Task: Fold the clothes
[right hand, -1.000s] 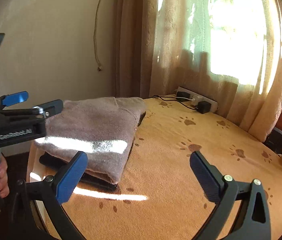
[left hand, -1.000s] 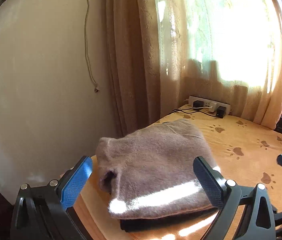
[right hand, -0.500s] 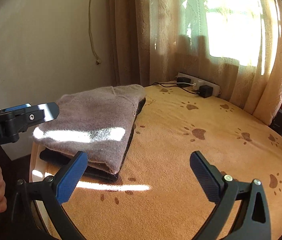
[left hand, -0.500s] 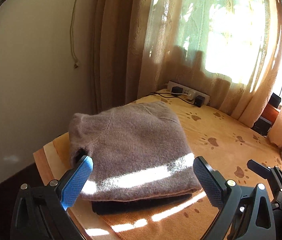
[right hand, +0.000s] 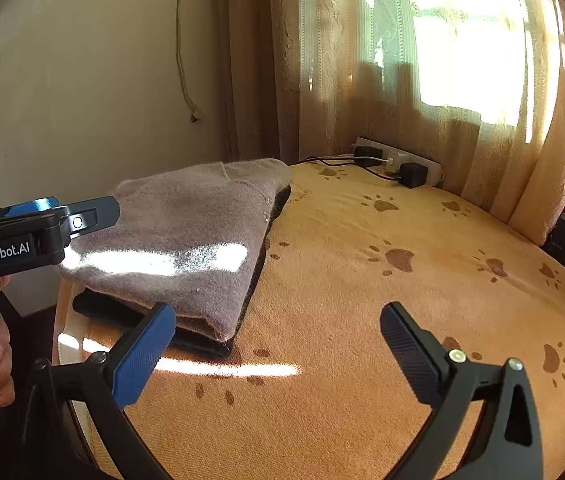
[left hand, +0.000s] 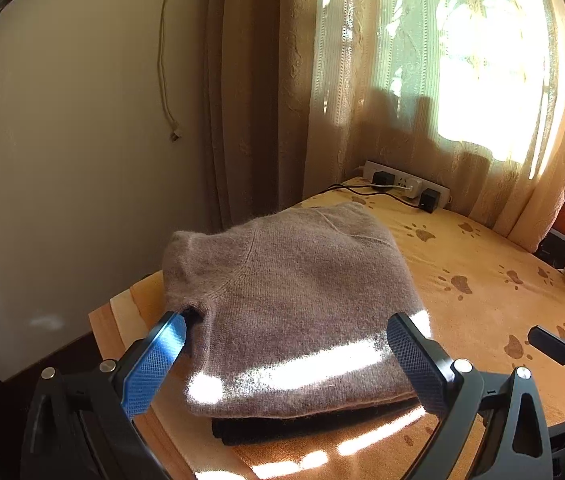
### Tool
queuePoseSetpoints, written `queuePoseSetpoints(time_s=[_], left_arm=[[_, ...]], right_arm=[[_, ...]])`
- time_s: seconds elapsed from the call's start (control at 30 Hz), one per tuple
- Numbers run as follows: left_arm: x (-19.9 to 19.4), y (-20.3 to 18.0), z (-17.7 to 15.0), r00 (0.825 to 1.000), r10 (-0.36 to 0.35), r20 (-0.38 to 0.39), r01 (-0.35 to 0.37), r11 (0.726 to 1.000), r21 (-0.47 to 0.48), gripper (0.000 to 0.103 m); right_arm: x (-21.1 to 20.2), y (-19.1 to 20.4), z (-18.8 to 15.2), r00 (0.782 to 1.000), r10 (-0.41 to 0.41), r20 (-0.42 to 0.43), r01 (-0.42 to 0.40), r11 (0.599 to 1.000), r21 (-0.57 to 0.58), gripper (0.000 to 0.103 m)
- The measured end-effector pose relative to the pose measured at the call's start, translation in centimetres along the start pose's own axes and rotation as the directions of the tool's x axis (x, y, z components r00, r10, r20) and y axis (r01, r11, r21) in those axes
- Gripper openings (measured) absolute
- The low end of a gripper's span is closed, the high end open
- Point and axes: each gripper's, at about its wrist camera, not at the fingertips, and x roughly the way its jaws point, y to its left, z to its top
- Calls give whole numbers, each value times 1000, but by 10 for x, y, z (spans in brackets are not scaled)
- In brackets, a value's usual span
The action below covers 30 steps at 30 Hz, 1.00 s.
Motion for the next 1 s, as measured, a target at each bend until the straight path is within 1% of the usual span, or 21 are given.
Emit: queuePoseSetpoints(time_s=[0.1, 0.2, 0.23, 0.3, 0.37, 0.43, 0.5, 0.67, 0.73, 0.83, 0.93, 1.0], left_arm=[[8, 9, 1, 999, -35, -26, 33, 998, -54, 102], [13, 18, 1, 999, 0, -40, -4, 996, -94, 102], [14, 20, 1, 999, 18, -41, -23, 994, -103, 102], [10, 21, 1, 994, 109, -6, -110, 991, -75, 102], [3, 24, 2, 988, 152, 24, -150, 985, -82, 102], [-2, 29, 3, 990, 133, 46, -128, 987, -98, 102], [-4, 34, 6, 997, 48, 51, -42, 992, -118, 102], [-8, 31, 11, 995, 67, 69, -61, 994, -89, 102], [-12, 26, 12, 993, 89, 84, -84, 995, -59, 102], [-15, 20, 14, 994, 66, 84, -63, 997, -36, 102], [-16, 15, 15, 993, 82, 83, -81, 996, -25, 102], [-16, 14, 15, 994, 76, 73, -74, 997, -28, 102]], right_arm=[[1, 0, 0, 1000, 4, -2, -4, 1000, 1, 103], [0, 0, -1, 1000, 4, -1, -4, 1000, -2, 103], [0, 0, -1, 1000, 3, 0, -3, 1000, -2, 103], [0, 0, -1, 1000, 4, 1, -4, 1000, -1, 103], [0, -1, -1, 1000, 6, 2, -6, 1000, 2, 103], [1, -1, 0, 1000, 7, 1, -7, 1000, 2, 103], [1, -1, 0, 1000, 7, 2, -7, 1000, 2, 103], [-1, -1, 0, 1000, 2, 8, -2, 1000, -2, 103], [-2, -1, 1, 1000, 0, 13, 0, 1000, -3, 103], [-3, -1, 0, 1000, 1, 15, -1, 1000, 2, 103], [-4, -1, 1, 1000, 0, 18, 0, 1000, 2, 103], [-6, -1, 2, 1000, -1, 26, 1, 1000, 2, 103]])
